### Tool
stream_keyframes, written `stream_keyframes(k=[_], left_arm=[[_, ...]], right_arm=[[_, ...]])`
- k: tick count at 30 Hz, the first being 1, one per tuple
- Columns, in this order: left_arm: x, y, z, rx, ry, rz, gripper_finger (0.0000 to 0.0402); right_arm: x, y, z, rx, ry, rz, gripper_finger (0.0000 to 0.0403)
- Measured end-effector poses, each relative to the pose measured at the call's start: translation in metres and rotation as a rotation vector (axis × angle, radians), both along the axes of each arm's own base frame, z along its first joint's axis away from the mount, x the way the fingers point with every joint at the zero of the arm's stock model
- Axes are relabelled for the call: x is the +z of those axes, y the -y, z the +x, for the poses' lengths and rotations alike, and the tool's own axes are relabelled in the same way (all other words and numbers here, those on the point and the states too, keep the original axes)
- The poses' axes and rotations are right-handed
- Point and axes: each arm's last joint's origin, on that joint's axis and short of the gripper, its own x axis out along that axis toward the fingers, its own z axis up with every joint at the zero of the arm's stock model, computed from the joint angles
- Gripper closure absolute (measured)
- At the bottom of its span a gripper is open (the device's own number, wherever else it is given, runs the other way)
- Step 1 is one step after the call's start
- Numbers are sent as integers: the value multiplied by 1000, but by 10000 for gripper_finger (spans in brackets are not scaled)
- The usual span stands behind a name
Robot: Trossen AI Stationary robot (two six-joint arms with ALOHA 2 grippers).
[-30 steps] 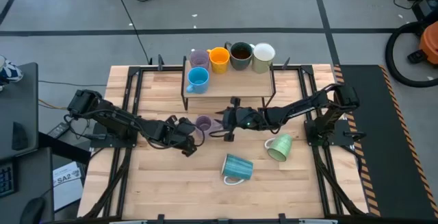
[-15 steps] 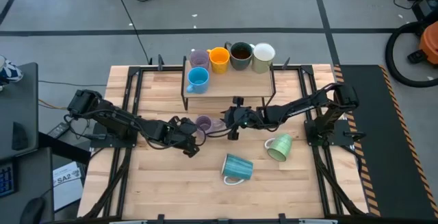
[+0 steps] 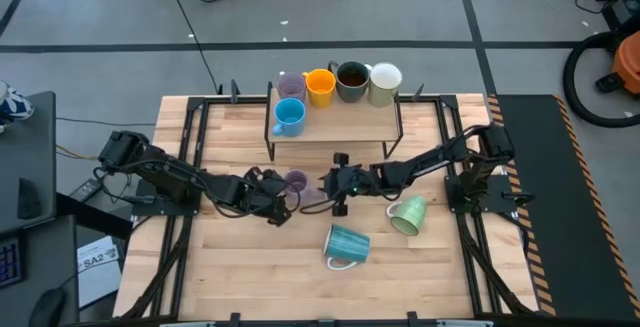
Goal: Place coffee mugs
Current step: Put the violet mug on the shelf
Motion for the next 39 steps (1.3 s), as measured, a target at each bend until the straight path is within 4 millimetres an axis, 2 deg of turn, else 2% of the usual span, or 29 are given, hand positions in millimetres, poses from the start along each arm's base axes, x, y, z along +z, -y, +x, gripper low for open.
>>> stream_keyframes(k=[9, 21, 25, 30, 39], left_arm=[[2, -11, 1, 92, 36, 111, 246], [2, -31, 4, 134, 9, 141, 246], [5, -30, 2, 91, -11, 139, 246], [7, -23, 0, 34, -19, 59, 246], [8, -4, -3, -74, -27, -51, 246]], right_arm=[[12, -20, 7, 158, 145, 148, 273], [15, -19, 8, 150, 184, 136, 273], [17, -17, 8, 127, 187, 121, 272], [23, -15, 6, 108, 197, 111, 273], [21, 6, 1, -102, 137, -4, 273]])
